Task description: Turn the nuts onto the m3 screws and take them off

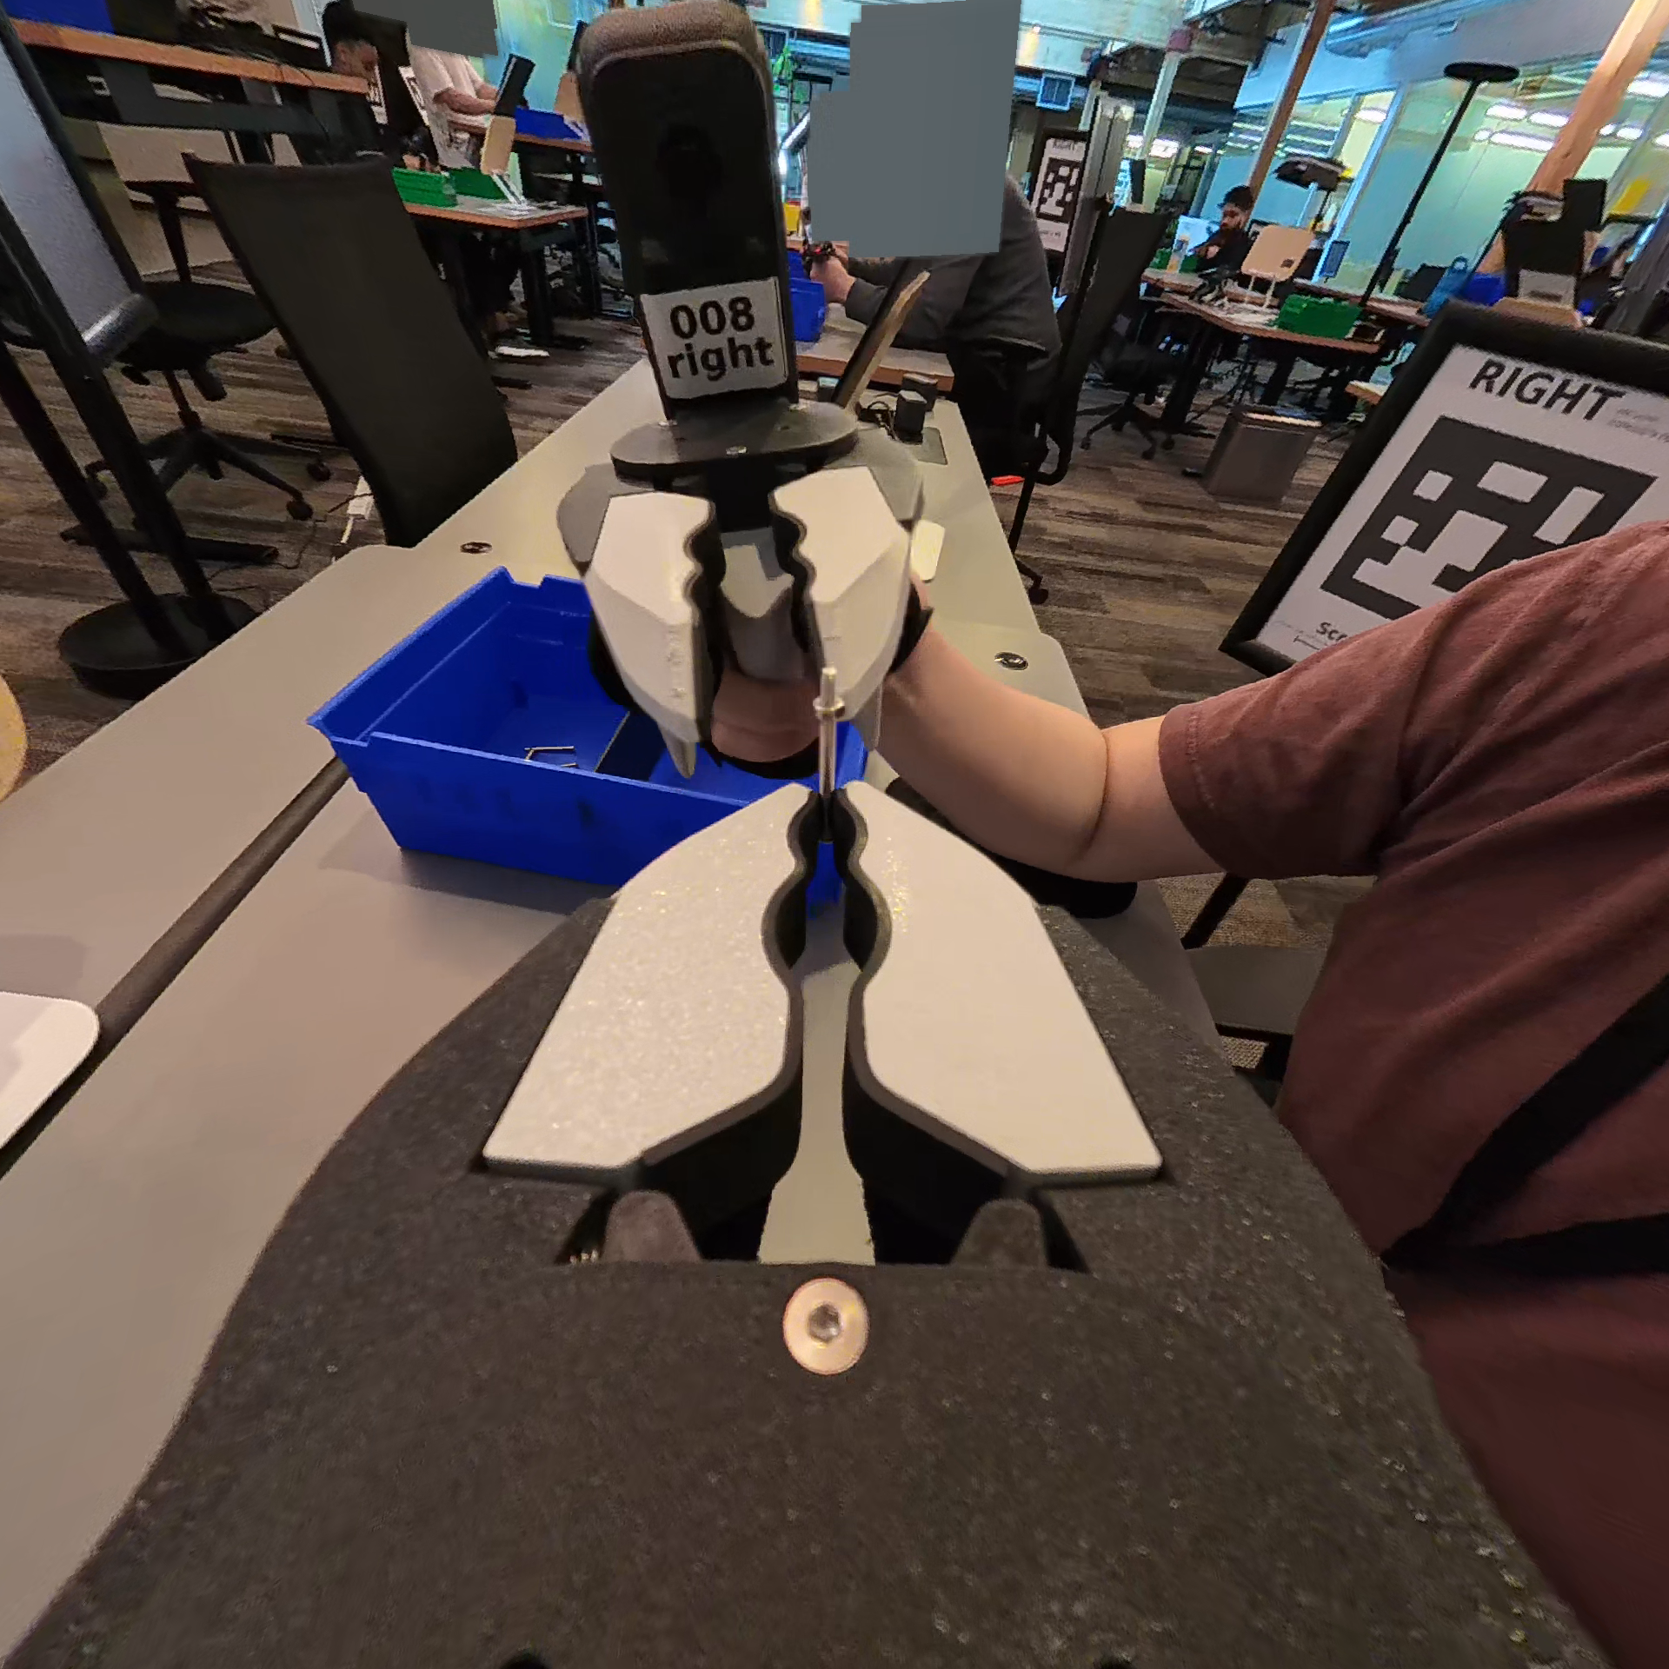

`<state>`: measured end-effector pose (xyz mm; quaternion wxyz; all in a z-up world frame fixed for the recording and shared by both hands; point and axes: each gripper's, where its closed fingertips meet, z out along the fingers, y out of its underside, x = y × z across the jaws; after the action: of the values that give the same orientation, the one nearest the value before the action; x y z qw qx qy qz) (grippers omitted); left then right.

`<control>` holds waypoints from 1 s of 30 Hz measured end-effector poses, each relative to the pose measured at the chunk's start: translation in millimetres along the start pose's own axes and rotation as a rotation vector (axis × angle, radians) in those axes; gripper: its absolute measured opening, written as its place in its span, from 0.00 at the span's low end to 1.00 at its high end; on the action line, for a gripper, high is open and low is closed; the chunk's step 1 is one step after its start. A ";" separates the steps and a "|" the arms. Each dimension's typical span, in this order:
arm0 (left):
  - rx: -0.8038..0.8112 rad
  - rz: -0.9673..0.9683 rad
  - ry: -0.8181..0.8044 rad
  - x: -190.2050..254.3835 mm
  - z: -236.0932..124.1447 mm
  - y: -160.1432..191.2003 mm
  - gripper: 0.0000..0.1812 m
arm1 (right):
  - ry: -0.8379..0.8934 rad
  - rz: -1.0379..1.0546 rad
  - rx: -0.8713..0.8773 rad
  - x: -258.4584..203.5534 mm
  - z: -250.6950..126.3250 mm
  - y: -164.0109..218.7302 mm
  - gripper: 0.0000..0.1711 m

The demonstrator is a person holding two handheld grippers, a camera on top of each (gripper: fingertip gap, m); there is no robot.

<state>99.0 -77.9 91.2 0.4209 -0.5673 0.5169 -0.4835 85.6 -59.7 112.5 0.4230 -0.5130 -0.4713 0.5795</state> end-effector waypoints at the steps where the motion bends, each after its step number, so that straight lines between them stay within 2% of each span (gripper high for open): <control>1: 0.001 -0.002 -0.007 -1.2 -0.1 -0.1 0.01 | -0.012 -0.001 0.005 -2.6 0.3 -1.1 0.13; 6: -0.014 0.005 0.011 2.2 4.7 3.2 0.01 | -0.006 -0.033 -0.011 -7.0 11.6 2.8 0.14; 12: -0.010 0.001 0.002 0.7 1.6 1.8 0.01 | -0.020 -0.007 -0.017 -2.8 0.9 3.0 0.14; 19: -0.005 -0.011 0.030 3.8 3.7 2.0 0.01 | -0.018 -0.054 -0.033 -8.2 11.9 6.9 0.14; 25: 0.008 -0.009 0.029 4.5 0.2 -1.4 0.01 | -0.032 -0.005 0.006 -3.3 -2.2 -0.7 0.12; 30: 0.005 -0.013 0.043 6.3 2.4 -0.3 0.01 | -0.058 -0.044 0.001 -15.5 8.9 -0.2 0.13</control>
<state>101.4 -84.2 91.8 0.4078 -0.5590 0.5212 -0.4995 78.6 -75.8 116.0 0.4219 -0.4855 -0.4942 0.5848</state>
